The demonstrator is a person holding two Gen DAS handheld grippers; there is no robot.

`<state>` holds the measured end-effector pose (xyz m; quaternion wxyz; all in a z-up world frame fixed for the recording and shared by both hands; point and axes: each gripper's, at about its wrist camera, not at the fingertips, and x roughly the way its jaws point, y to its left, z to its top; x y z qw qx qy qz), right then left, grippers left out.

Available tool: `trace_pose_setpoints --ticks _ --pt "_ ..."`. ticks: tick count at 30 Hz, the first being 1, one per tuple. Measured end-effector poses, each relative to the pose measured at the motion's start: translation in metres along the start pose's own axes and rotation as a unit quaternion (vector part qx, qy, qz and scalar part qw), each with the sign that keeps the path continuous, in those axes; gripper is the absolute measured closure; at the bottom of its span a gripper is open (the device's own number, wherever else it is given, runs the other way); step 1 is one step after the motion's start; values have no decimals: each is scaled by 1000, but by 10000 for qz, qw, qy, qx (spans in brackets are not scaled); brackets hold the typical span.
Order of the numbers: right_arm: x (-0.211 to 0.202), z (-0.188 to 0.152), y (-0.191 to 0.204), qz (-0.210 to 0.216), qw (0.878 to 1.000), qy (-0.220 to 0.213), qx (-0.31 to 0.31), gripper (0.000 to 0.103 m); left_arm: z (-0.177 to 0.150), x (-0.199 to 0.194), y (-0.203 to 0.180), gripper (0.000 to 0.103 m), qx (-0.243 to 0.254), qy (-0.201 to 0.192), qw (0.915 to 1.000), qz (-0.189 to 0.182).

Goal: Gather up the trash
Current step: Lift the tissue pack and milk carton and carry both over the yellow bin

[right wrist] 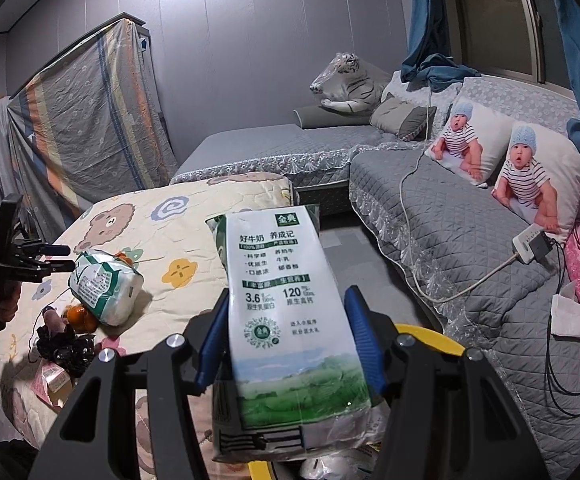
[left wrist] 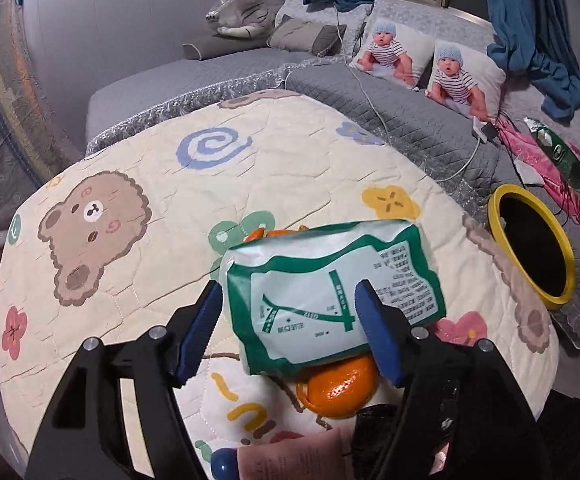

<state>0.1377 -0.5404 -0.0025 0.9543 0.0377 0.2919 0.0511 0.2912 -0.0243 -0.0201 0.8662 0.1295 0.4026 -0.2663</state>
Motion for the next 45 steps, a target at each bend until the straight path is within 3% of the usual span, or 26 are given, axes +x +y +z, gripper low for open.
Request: trace_pose_setpoints --ticks 2,8,11,13,19,24,29,38,45 --pt "1 0 1 21 10000 9 -22 50 -3 6 2 27 -21 95 9999 82" --pt "4 -1 3 79 10000 15 11 50 -11 45 -5 29 0 612 9981 2" --pt "4 -2 4 81 10000 28 -24 50 -9 56 -10 54 39 698 9975 111" --pt "2 -3 2 67 10000 12 -12 50 -6 54 -13 84 98 580 9980 249" --pt "-1 -7 -9 66 9998 -19 160 50 5 22 -27 101 237 66 9987 444" --pt "-3 -11 -13 53 9998 -44 201 50 29 -17 -47 102 285 -521 9979 276" --pt "-10 -12 -17 39 9996 -120 263 50 51 -41 -81 103 433 -853 9954 39" --pt "-25 -19 -33 -139 9989 -212 405 50 84 -56 -137 103 731 -1211 9891 -404" --pt "-38 -28 -54 -390 9973 -253 575 50 102 -51 -189 103 1037 -1278 9829 -829"
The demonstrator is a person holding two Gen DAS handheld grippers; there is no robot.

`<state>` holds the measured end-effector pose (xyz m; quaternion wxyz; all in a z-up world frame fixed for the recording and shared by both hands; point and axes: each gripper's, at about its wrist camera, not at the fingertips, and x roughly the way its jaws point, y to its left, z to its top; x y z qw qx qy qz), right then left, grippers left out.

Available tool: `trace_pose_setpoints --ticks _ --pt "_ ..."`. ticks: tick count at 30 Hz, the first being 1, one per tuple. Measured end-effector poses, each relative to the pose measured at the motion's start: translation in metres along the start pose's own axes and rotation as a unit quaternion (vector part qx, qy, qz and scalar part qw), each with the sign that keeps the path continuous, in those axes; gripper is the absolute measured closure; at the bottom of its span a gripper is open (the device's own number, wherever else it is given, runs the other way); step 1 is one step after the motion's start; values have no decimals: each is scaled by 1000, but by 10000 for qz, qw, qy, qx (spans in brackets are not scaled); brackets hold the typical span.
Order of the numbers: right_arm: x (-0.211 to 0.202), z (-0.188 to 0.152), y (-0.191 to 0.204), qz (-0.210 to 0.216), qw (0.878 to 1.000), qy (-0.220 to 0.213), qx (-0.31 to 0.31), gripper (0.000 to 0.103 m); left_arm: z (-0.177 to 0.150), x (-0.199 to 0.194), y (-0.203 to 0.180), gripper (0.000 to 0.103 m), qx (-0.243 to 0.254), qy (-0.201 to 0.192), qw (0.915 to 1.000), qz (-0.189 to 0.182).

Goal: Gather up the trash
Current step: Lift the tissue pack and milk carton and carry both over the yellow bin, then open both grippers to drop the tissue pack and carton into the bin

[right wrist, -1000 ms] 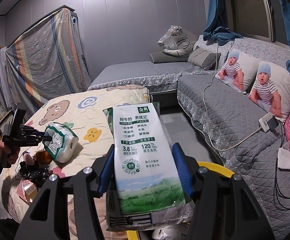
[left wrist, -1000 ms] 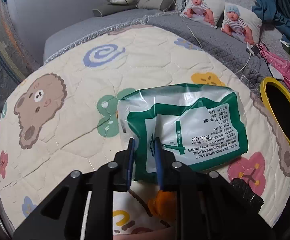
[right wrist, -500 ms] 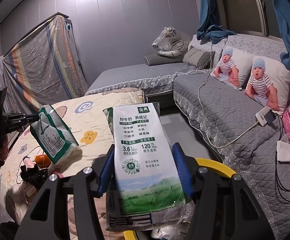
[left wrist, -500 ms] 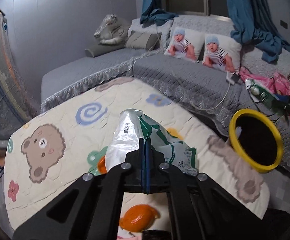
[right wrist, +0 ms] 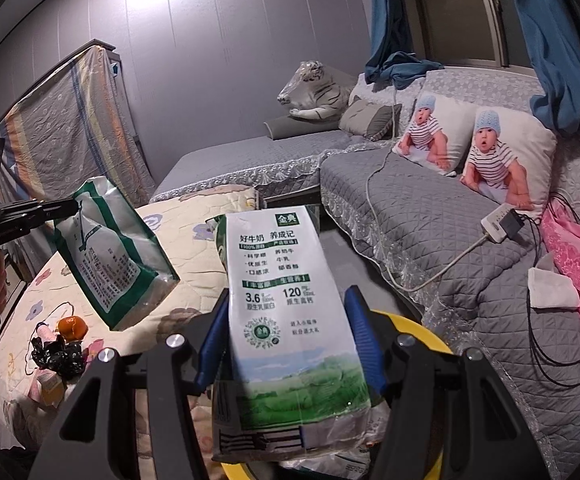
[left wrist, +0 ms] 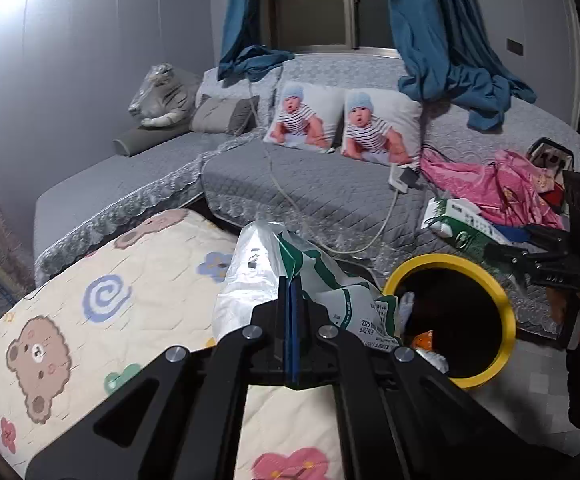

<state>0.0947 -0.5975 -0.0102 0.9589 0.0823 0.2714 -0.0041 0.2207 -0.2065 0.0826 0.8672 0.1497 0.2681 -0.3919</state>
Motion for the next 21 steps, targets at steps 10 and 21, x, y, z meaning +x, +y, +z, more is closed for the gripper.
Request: trace_pose_setpoints --ticks 10,21 --pt "-8 -25 -32 -455 9986 97 271 50 10 41 -58 103 253 88 9976 -638" --pt "-8 -45 -59 -983 9938 213 467 50 5 80 -110 103 494 340 9930 -1015"
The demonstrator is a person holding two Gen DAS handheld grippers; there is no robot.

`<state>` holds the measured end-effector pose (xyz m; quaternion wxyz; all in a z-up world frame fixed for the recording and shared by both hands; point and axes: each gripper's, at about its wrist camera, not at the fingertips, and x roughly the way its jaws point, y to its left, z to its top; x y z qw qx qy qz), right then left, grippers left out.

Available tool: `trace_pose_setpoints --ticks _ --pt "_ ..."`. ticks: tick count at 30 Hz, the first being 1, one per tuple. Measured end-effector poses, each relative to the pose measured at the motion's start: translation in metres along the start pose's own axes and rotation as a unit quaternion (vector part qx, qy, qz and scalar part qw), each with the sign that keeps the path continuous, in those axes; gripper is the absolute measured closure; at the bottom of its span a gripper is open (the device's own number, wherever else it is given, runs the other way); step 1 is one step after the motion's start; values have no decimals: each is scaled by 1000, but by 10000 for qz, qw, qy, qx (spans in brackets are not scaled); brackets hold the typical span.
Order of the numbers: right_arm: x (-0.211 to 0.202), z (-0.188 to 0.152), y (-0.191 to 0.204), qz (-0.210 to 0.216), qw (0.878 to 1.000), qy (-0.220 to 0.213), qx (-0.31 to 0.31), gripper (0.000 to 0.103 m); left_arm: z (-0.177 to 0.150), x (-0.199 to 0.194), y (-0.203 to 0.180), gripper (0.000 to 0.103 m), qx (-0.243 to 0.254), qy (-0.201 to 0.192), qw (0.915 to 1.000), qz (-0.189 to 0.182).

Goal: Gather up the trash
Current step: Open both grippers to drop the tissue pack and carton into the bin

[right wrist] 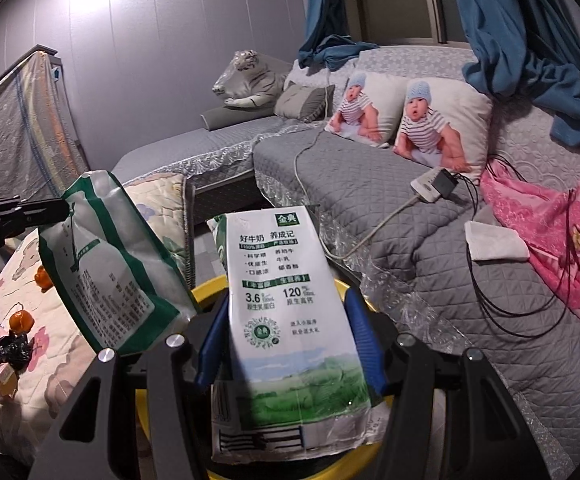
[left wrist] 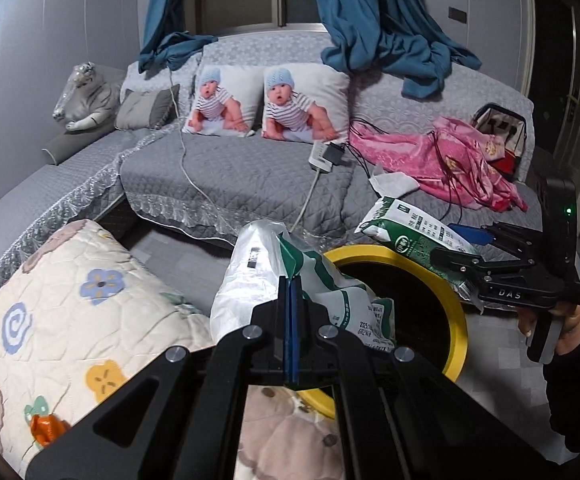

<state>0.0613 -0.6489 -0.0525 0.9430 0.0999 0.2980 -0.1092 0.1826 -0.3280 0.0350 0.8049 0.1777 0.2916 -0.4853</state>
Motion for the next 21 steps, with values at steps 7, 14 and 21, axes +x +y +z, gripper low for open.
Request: trace_pose_setpoints --ticks 7,14,21 --pt "8 -9 -7 -97 9999 101 46 50 -2 22 -16 103 12 124 9999 -119" --pt "17 -13 -14 -98 9996 230 159 50 -4 39 -25 103 70 217 9997 -86" --pt "24 -16 -13 -69 9992 337 195 49 -5 51 -34 103 66 284 9996 -64"
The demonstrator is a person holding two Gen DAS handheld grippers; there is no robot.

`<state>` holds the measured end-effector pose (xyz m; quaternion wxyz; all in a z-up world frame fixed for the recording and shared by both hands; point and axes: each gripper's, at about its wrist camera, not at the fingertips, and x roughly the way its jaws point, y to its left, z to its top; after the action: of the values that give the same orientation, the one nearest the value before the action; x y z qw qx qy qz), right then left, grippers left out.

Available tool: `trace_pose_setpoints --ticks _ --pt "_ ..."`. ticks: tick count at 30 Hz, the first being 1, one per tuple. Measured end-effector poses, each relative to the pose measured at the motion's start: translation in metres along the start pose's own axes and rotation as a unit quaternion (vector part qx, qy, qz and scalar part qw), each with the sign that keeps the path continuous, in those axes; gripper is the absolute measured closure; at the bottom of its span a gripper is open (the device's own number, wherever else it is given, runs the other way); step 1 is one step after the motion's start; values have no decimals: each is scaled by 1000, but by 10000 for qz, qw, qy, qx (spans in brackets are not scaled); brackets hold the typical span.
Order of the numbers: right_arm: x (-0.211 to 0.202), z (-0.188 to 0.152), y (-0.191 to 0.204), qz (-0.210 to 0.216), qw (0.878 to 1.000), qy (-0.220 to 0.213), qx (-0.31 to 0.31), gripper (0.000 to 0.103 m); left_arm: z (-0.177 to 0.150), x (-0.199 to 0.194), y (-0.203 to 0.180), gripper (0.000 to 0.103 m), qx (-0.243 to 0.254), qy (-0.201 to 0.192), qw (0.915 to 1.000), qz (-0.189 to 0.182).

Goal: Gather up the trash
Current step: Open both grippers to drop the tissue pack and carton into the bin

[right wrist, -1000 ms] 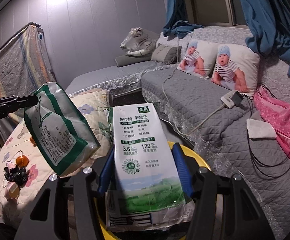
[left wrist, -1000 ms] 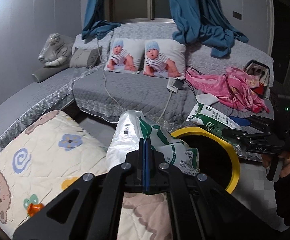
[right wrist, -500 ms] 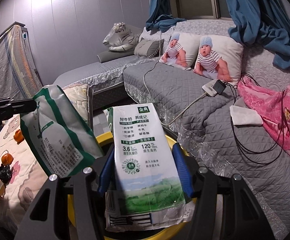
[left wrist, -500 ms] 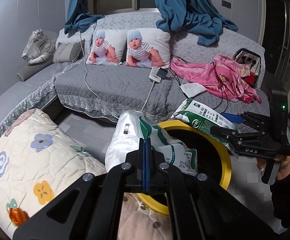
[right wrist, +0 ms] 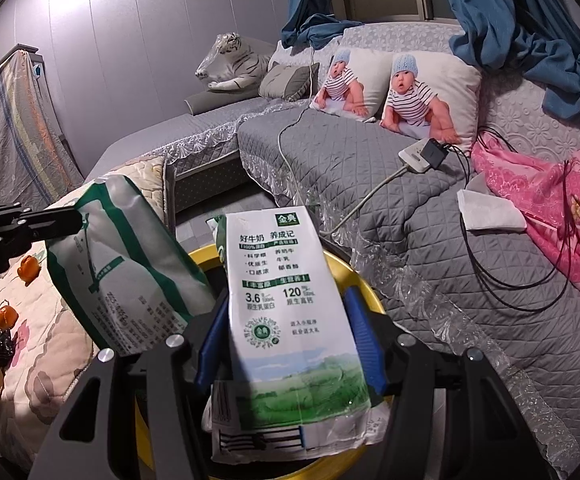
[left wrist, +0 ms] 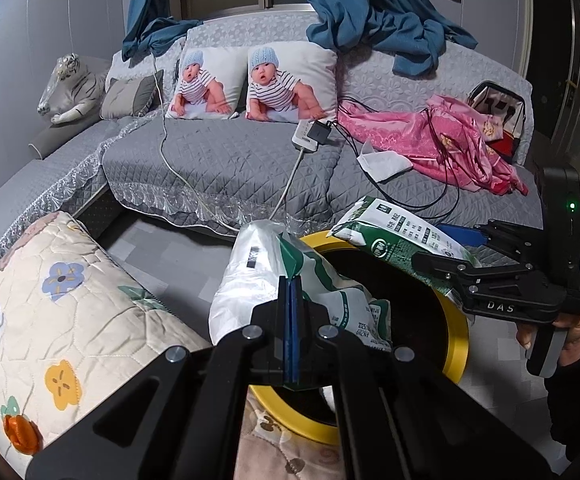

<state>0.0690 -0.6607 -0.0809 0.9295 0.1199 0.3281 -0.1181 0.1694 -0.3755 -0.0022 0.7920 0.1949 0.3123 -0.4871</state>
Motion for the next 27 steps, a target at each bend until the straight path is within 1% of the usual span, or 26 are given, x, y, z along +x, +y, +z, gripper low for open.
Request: trace_pose_setpoints --ticks 12,17,18,19,22,23,24,25,26,27 --pt "11 3 -1 28 9999 120 118 49 -4 20 -7 103 -130 138 9998 -3" --pt "11 8 -2 41 9998 88 201 47 -4 21 -9 102 -160 118 9997 146" --pt "9 10 -3 21 9997 43 240 39 -5 20 -9 102 -149 96 9997 169" --pt "7 11 -4 15 9996 -7 273 34 -4 20 -9 102 -152 91 9997 151" --pt "3 14 -5 1 9994 -62 328 34 -5 20 -6 101 -224 116 9996 142" --pt "1 15 -5 -4 9994 -86 329 34 -5 20 -5 99 -271 125 9995 125" --pt "0 15 -5 3 9994 -100 325 34 -6 20 -3 84 -327 129 9993 107" --pt "-2 15 -4 -3 9994 -110 321 34 -7 18 -1 49 -363 111 9992 116" --pt "-3 16 -4 -19 9995 -120 308 34 -8 15 0 34 -405 30 9990 182" --pt "-4 16 -3 -40 9995 -137 288 34 -9 9 1 32 -418 -95 9989 204"
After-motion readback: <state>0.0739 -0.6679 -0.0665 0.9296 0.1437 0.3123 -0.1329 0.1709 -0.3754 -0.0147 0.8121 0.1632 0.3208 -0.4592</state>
